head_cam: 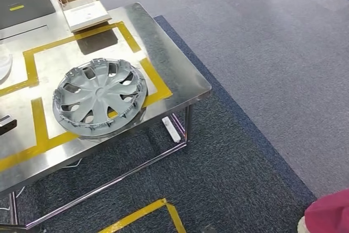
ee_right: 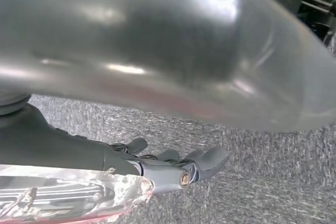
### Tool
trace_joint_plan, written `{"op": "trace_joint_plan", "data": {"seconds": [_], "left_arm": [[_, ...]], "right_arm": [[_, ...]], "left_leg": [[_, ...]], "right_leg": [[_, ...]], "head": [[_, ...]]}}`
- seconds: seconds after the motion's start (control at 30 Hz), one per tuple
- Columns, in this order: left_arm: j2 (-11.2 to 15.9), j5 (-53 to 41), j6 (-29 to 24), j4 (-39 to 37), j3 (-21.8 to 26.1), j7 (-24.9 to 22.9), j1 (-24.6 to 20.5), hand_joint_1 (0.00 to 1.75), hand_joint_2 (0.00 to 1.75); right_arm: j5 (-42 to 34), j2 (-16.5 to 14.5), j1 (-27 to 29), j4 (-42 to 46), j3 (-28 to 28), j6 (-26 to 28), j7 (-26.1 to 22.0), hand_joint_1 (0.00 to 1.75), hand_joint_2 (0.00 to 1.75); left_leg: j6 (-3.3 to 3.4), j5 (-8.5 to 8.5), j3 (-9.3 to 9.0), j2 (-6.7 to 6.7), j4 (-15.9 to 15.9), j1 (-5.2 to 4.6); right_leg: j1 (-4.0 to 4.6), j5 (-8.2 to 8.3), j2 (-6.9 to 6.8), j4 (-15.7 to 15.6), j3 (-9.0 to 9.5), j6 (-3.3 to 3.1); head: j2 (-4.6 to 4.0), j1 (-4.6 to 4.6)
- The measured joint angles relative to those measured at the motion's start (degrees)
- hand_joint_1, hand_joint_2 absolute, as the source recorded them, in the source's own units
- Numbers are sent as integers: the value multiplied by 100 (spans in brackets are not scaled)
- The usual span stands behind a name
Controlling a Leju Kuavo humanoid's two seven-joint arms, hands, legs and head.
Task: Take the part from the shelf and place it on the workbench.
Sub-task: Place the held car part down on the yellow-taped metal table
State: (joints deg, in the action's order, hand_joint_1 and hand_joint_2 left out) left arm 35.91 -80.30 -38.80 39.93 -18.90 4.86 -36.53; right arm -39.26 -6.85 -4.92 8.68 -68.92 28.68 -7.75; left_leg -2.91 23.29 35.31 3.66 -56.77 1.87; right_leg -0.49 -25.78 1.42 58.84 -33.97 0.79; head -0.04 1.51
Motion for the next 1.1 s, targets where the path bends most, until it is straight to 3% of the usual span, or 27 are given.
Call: {"op": "trace_joint_plan", "data": {"seconds": [0.07,0.13,0.17,0.2,0.23,0.33,0.4,0.57,0.6,0.67,0.7,0.77,0.83,1.1], "left_arm": [[12,0,0,0,1,-5,-5,175,175],[3,0,2,0,-2,-10,10,175,175],[-3,1,6,0,-3,-13,34,175,175],[-5,6,11,0,-4,-14,58,175,175],[-4,17,16,1,-2,-14,77,175,175],[9,77,63,53,10,-22,128,175,175],[11,124,172,222,28,-69,272,175,175],[4,144,305,431,45,-138,457,175,175],[1,137,336,471,45,-157,486,175,175],[-98,-11,560,793,2,-299,623,175,175],[-163,-97,668,969,-29,-382,688,175,175],[-269,-207,752,1170,-91,-487,734,175,175],[-331,-229,739,1245,-143,-526,737,175,175],[-391,-262,696,1399,-240,-558,796,175,175]], "right_arm": [[-1,-1,-4,0,1,1,-1,0,0],[-11,-1,5,0,1,2,-8,0,0],[-21,-1,9,0,1,3,-16,0,0],[-35,-1,10,0,1,5,-27,0,0],[-52,-1,9,0,1,9,-40,0,0],[-90,1,6,0,1,19,-95,0,0],[-111,18,15,-1,1,8,-157,0,0],[-140,49,33,-2,1,-32,-218,0,0],[-148,58,37,-2,1,-48,-231,0,0],[-206,151,57,-3,20,-162,-317,0,0],[-237,203,66,-4,33,-221,-360,0,0],[-266,275,75,-6,53,-278,-397,0,0],[-268,301,89,-7,57,-289,-401,0,0],[-226,339,98,-7,59,-279,-379,0,0]], "left_leg": [[-30,263,201,-190,-426,-14],[-45,620,562,-285,-1206,-25],[-45,709,699,-291,-1502,-25],[-41,693,743,-292,-1608,-25],[-34,575,671,-296,-1483,-25],[-1,111,67,-385,-368,-38],[18,60,-125,-434,7,-59],[8,53,-135,-425,41,-60],[9,54,-135,-424,41,-61],[52,49,-121,-393,39,-76],[78,46,-110,-377,36,-83],[117,35,-89,-363,31,-93],[131,27,-78,-367,29,-96],[140,16,-75,-369,32,-94]], "right_leg": [[-3,19,-69,-22,0,-72],[12,17,-130,-23,-5,-100],[18,15,-158,-22,-7,-104],[21,14,-185,-22,-8,-106],[22,14,-207,-21,-6,-106],[40,6,-249,-11,2,-66],[71,-8,-259,-8,-19,-39],[85,-43,-260,-12,-68,-105],[87,-45,-262,-13,-66,-145],[82,2,-283,-64,-42,-158],[78,34,-293,-97,-15,-127],[65,89,-298,-151,26,-3],[57,111,-288,-168,34,58],[60,113,-283,-160,21,97]], "head": [[0,-20],[0,-30],[0,-29],[1,-31],[1,-30],[1,-28],[0,-18],[1,-17],[1,-12],[0,-7],[0,-4],[0,-8],[0,-9],[0,-10]]}}
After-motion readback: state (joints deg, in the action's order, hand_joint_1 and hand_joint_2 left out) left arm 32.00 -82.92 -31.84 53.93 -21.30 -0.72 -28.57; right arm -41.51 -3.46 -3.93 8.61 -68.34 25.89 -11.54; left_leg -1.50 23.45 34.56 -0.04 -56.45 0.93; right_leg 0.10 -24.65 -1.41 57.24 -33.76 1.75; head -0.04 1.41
